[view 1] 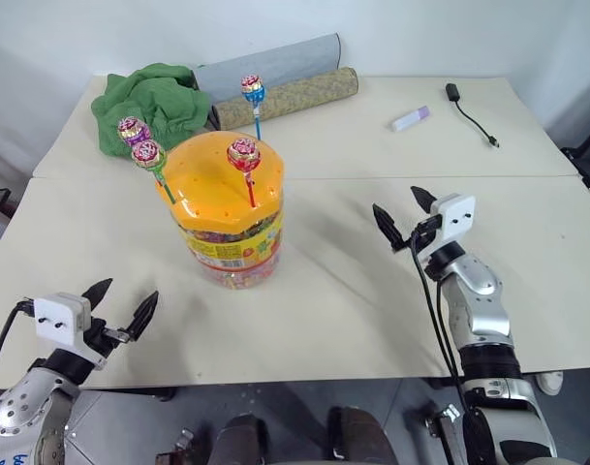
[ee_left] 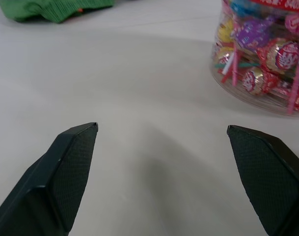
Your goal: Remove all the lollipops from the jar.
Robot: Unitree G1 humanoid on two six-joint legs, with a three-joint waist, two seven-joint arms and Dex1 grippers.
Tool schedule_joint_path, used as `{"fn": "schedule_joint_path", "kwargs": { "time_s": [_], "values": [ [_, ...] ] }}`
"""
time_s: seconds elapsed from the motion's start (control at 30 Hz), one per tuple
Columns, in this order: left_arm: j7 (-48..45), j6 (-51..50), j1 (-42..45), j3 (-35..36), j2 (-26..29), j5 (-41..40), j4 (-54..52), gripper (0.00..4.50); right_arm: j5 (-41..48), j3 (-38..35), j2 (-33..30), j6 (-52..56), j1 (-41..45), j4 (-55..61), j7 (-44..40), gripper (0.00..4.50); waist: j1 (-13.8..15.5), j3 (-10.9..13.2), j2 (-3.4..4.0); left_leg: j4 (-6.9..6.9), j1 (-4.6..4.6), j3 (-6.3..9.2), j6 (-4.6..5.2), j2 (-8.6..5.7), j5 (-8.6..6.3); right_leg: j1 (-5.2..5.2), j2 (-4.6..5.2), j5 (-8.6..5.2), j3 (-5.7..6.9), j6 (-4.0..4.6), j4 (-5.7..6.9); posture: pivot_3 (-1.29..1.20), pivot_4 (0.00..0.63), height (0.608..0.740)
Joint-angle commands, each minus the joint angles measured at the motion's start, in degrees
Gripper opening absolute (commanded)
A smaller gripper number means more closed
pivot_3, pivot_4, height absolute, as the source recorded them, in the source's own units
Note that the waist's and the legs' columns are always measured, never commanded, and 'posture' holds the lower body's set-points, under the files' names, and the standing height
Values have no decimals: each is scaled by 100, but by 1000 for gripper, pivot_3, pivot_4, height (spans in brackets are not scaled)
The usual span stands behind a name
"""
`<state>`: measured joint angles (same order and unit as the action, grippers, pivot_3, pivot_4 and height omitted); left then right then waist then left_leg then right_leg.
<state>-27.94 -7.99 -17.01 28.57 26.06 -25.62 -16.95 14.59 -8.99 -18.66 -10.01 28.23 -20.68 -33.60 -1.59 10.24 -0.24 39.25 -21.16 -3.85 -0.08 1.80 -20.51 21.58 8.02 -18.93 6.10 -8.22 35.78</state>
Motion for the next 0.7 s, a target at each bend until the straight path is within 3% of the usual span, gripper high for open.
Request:
{"fn": "schedule_joint_path", "kwargs": {
  "time_s": [0.03, 0.1, 0.2, 0.33, 0.4, 0.53, 0.7],
  "values": [
    [-104, 166, -60, 168, 102, 26, 10, 4481, 58, -63, -154, -143, 55, -11, -160, 4500, 0, 0, 0, 0, 0, 0, 0, 0, 0, 0, 0, 0, 0, 0, 0, 0, 150, 740],
    [-130, 179, 6, 230, 96, -68, 33, 4481, 338, -101, -284, -268, -58, 181, -696, 4500, 5, 0, 0, 0, -1, 0, 0, -1, 0, 0, 0, 0, 0, 0, 0, 0, 150, 740],
    [-452, 235, 174, 508, 293, -381, 274, 4481, 1485, -421, -707, 435, -413, 1158, -1715, 4500, 34, 1, 0, 0, -2, 5, 0, 0, 0, 0, 0, 0, 2, 0, -1, 0, 150, 740],
    [-1713, -558, 804, 957, 1092, -1729, 1052, 4481, 3069, -964, -1581, 1760, -1192, 2818, -2466, 4500, 140, 6, 9, 0, -4, 6, 2, 2, -1, -2, 3, 0, 5, 0, -3, 0, 150, 740],
    [-2133, -827, 1241, 979, 1540, -1931, 1523, 4481, 3620, -1224, -1899, 2209, -1471, 3465, -2447, 4500, 165, 5, 4, 1, -3, 10, 4, 3, 1, -2, -2, 0, 11, 1, -1, 0, 150, 740],
    [-3167, -1432, 2216, 848, 2311, -2307, 2555, 4481, 3887, -1527, -2108, 2301, -1771, 4480, -2306, 4500, 159, 2, 0, 2, 7, 4, 4, -1, 1, -9, -2, 0, 7, 2, 0, 0, 150, 740],
    [-4132, -1581, 3547, 163, 2503, -2270, 3067, 4481, 4029, -1569, -1942, 2144, -2084, 5677, -2012, 4500, 167, 4, -2, -7, 3, -4, 2, -2, 0, 2, -5, 0, 8, 2, 0, 0, 150, 740]
  ]
}}
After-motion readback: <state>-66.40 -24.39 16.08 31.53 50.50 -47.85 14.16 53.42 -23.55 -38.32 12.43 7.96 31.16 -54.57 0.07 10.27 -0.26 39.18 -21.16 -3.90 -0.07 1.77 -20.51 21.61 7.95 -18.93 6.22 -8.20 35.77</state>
